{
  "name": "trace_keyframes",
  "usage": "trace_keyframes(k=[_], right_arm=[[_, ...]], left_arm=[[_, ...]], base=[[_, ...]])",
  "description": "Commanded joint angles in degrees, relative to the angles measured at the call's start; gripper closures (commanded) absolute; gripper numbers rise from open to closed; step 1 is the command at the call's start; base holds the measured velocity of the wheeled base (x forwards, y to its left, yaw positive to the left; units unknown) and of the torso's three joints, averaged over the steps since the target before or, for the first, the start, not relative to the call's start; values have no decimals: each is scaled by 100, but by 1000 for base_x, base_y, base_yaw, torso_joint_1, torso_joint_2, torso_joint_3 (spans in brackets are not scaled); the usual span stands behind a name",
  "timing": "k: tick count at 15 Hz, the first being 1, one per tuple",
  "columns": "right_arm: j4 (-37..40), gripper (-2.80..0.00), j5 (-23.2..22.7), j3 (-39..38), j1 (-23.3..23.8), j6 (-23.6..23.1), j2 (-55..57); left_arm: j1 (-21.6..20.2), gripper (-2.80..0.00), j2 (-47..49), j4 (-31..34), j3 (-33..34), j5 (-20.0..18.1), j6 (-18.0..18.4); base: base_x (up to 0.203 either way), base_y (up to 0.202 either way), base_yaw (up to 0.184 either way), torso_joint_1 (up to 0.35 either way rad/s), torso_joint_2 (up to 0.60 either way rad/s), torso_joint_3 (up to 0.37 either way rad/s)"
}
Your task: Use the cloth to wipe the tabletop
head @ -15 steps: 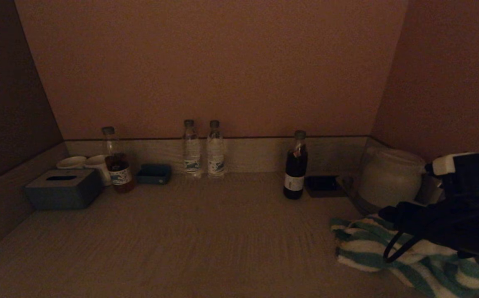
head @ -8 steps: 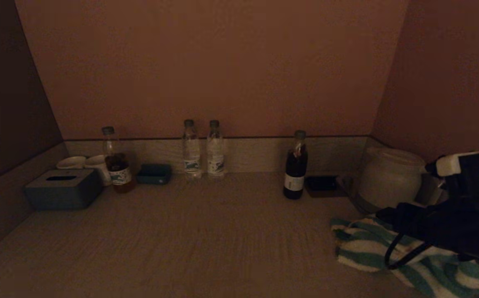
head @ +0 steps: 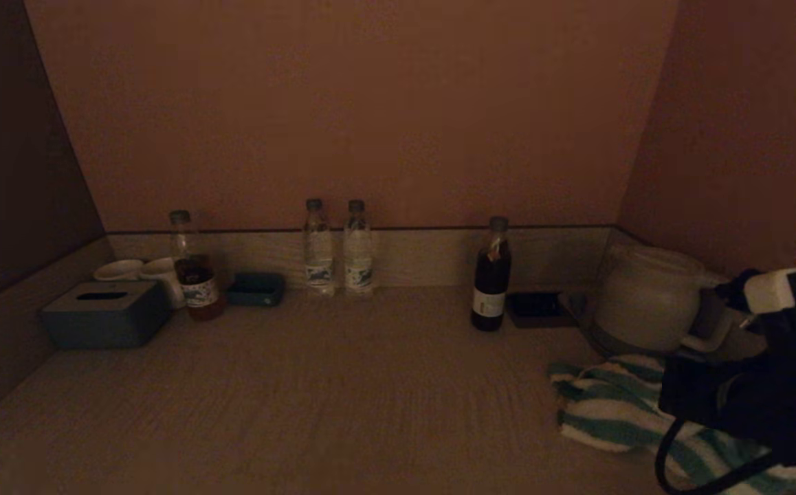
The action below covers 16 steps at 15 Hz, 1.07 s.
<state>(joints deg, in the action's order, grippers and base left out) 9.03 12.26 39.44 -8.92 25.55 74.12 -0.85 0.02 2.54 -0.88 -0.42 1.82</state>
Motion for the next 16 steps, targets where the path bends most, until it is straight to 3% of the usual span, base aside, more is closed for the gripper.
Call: trace_keyframes(k=[1, 16], right_arm=[[160, 0, 12, -125, -91, 29, -205], [553, 0, 83, -729, -303, -152, -1294]], left_arm=[[-3, 0, 6, 0, 0, -2, 3], [6, 0, -2, 0, 0, -2, 3]], base=[[0, 0, 0, 0, 0, 0], [0, 0, 0, 0, 0, 0]])
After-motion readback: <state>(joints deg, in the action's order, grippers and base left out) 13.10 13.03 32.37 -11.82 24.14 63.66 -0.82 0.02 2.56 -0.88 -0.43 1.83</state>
